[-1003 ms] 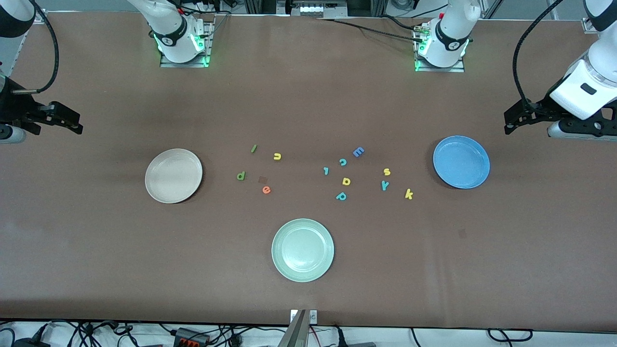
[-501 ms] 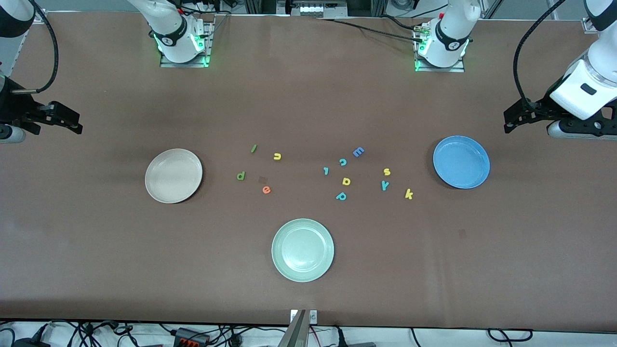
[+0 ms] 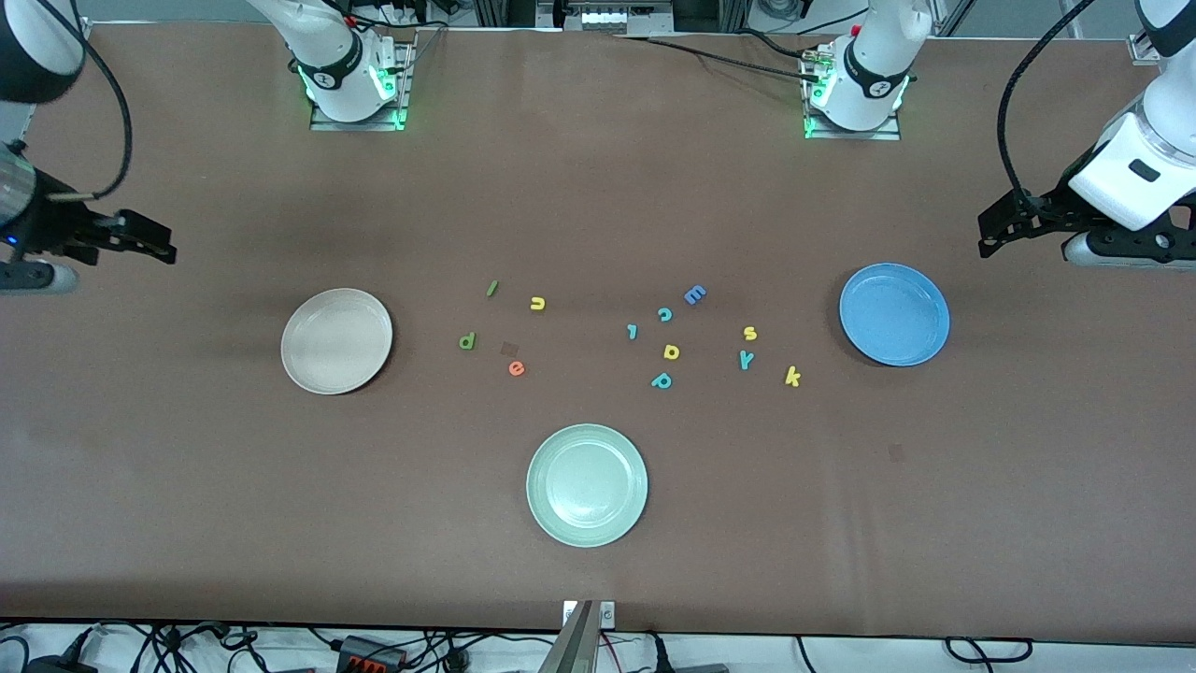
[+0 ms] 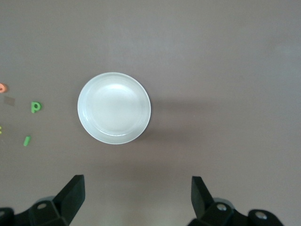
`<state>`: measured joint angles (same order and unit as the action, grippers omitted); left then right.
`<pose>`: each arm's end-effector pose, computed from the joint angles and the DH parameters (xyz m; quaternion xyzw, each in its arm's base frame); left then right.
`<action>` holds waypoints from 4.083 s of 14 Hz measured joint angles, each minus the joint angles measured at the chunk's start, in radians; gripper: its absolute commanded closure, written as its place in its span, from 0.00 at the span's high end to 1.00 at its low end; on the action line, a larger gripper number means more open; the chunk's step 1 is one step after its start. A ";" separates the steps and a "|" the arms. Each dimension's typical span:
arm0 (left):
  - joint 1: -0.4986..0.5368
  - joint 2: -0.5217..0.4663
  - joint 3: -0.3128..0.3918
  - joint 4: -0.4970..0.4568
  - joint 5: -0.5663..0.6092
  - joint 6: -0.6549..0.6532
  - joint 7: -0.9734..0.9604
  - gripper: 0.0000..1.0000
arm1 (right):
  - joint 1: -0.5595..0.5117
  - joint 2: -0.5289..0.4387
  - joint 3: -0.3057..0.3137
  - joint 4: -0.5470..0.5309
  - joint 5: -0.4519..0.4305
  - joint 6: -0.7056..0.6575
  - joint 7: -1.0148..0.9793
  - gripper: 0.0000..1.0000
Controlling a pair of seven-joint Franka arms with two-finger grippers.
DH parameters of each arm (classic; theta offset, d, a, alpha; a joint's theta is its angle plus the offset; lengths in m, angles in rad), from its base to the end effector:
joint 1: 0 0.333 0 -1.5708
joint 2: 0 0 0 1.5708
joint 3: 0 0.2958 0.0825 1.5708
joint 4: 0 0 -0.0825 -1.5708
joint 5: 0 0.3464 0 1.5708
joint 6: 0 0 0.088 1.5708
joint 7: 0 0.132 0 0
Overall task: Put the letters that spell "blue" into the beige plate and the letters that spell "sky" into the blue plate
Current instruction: 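Move the right gripper and the left gripper down toward the letters, then grasp the green p and yellow s with the right and left grippers, then place the p and s on the beige and blue plates with both grippers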
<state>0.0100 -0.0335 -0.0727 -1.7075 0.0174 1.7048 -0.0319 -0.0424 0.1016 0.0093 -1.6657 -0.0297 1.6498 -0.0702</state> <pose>0.5167 -0.0309 0.5485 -0.9997 0.0164 -0.0158 0.0091 0.5394 -0.0217 0.4908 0.9980 0.0206 -0.0594 0.0112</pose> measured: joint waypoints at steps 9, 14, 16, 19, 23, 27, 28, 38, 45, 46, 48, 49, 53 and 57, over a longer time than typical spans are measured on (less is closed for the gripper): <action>0.000 0.000 0.000 0.002 0.000 -0.039 0.000 1.00 | 0.199 0.261 0.018 -0.006 0.048 0.126 0.032 1.00; -0.024 0.076 -0.002 -0.002 -0.005 -0.139 0.000 1.00 | 0.293 0.318 0.019 -0.016 0.048 0.238 0.040 1.00; -0.034 0.154 -0.003 -0.003 -0.006 -0.133 0.000 1.00 | 0.302 0.352 0.019 -0.032 0.048 0.305 0.040 1.00; -0.057 0.280 -0.004 -0.004 -0.016 -0.056 0.000 1.00 | 0.337 0.418 0.019 -0.055 0.049 0.407 0.064 1.00; -0.123 0.422 -0.007 -0.004 -0.017 0.110 -0.034 1.00 | 0.412 0.487 0.020 -0.056 0.049 0.507 0.226 1.00; -0.196 0.488 -0.012 -0.004 -0.017 0.215 -0.139 1.00 | 0.452 0.522 0.020 -0.056 0.050 0.548 0.364 0.86; -0.223 0.501 -0.013 -0.006 -0.017 0.236 -0.189 1.00 | 0.458 0.529 0.020 -0.056 0.050 0.549 0.384 0.84; -0.309 0.564 -0.011 -0.365 -0.017 0.867 -0.354 0.95 | 0.487 0.591 0.020 -0.057 0.050 0.603 0.447 0.60; -0.312 0.569 -0.038 -0.367 -0.017 0.870 -0.378 0.41 | 0.489 0.586 0.020 -0.056 0.055 0.602 0.447 0.14; -0.311 0.568 -0.039 -0.367 -0.017 0.870 -0.378 0.33 | 0.489 0.585 0.020 -0.056 0.055 0.602 0.447 0.06; -0.311 0.562 -0.040 -0.367 -0.017 0.868 -0.379 0.16 | 0.489 0.585 0.020 -0.055 0.055 0.602 0.447 0.05; -0.311 0.560 -0.041 -0.367 -0.017 0.866 -0.379 0.09 | 0.489 0.585 0.019 -0.054 0.055 0.603 0.447 0.05; -0.311 0.555 -0.043 -0.367 -0.017 0.861 -0.379 0.04 | 0.471 0.538 -0.001 -0.028 0.054 0.584 0.439 0.05; -0.311 0.554 -0.044 -0.367 -0.017 0.856 -0.379 0.04 | 0.312 0.474 -0.013 -0.024 0.054 0.443 0.309 0.05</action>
<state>-0.3011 0.5203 -0.1163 -2.0741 0.0001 2.5612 -0.4105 0.2699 0.5756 -0.0039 -1.6902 0.0240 2.0925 0.2389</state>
